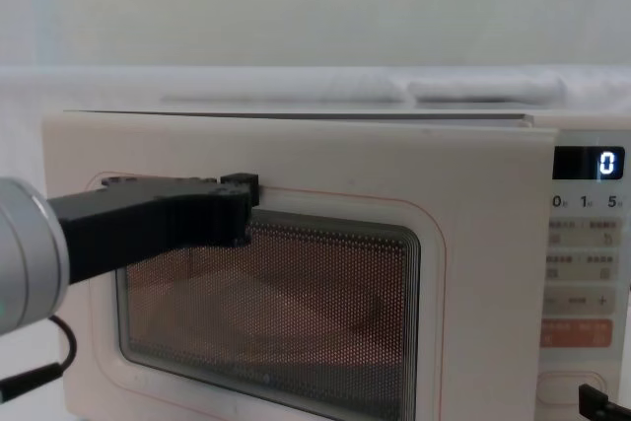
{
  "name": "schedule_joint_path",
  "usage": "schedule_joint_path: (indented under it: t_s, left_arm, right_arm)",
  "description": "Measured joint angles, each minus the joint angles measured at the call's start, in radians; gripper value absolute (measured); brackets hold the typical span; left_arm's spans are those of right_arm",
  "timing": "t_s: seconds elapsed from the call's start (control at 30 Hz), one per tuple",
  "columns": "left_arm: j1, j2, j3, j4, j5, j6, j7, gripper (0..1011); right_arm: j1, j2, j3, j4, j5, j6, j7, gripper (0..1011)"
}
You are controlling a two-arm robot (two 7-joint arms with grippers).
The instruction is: Press the button to open the microwave door with one hand; close the microwave door with the other hand.
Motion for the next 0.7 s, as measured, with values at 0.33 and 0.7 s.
schedule_joint_path:
  t_s: [0.33, 0.7]
  left_arm:
    - [-0.06, -0.018, 0.009, 0.04, 0.026, 0.005, -0.015, 0]
    - [-0.129, -0.06, 0.031, 0.107, 0.045, 0.014, -0.018, 0]
  right_arm:
    - [0.0, 0.0, 0.0, 0.0, 0.0, 0.0, 0.0, 1001]
    - [0.0, 0.0, 0.0, 0.0, 0.0, 0.0, 0.0, 1001]
